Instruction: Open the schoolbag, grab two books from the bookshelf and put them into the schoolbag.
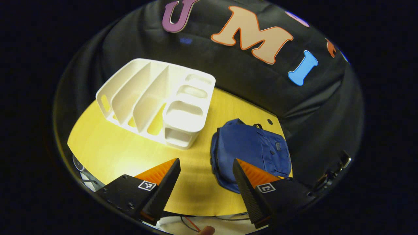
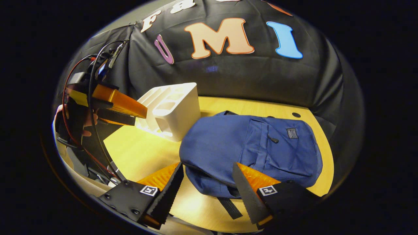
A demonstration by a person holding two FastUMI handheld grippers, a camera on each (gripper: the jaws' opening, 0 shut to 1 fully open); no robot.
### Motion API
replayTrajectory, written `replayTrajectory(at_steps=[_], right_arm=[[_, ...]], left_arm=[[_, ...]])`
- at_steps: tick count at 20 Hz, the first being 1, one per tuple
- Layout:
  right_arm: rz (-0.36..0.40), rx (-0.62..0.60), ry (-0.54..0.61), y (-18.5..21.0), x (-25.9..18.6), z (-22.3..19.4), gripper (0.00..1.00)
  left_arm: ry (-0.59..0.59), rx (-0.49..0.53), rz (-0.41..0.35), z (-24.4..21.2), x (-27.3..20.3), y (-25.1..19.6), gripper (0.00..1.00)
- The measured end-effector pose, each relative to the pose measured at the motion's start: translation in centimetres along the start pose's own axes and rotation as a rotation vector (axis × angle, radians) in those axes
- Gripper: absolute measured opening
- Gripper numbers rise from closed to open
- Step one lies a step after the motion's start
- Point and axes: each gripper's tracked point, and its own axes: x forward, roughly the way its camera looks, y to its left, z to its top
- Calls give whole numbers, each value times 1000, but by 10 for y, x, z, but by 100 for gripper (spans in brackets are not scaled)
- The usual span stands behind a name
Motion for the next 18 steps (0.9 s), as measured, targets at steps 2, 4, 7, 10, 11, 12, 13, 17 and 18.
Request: replayTrajectory(at_steps=[2, 4, 7, 10, 11, 12, 13, 17, 18], right_arm=[[-3, 13, -83, 4, -12, 35, 96], [-9, 23, -183, 2, -21, 74, 95], [-22, 34, -363, -3, -35, 138, 94], [-38, 24, -470, -4, -41, 173, 95], [-42, 12, -494, -3, -42, 183, 94], [-46, -4, -516, -1, -43, 191, 94], [-48, -16, -538, 1, -45, 200, 94], [-31, -43, -597, 23, -52, 213, 95], [-24, -50, -602, 27, -53, 213, 95]], left_arm=[[-92, 52, 43, 25, -18, 4, 95], [-201, 96, 100, 56, -31, 4, 95], [-375, 162, 193, 100, -56, 3, 95], [-503, 158, 264, 132, -90, 14, 94], [-534, 147, 280, 137, -96, 18, 94], [-552, 135, 284, 141, -100, 19, 94], [-549, 129, 277, 141, -102, 19, 94], [-548, 133, 263, 144, -109, 19, 93], [-542, 144, 251, 144, -110, 17, 93]])
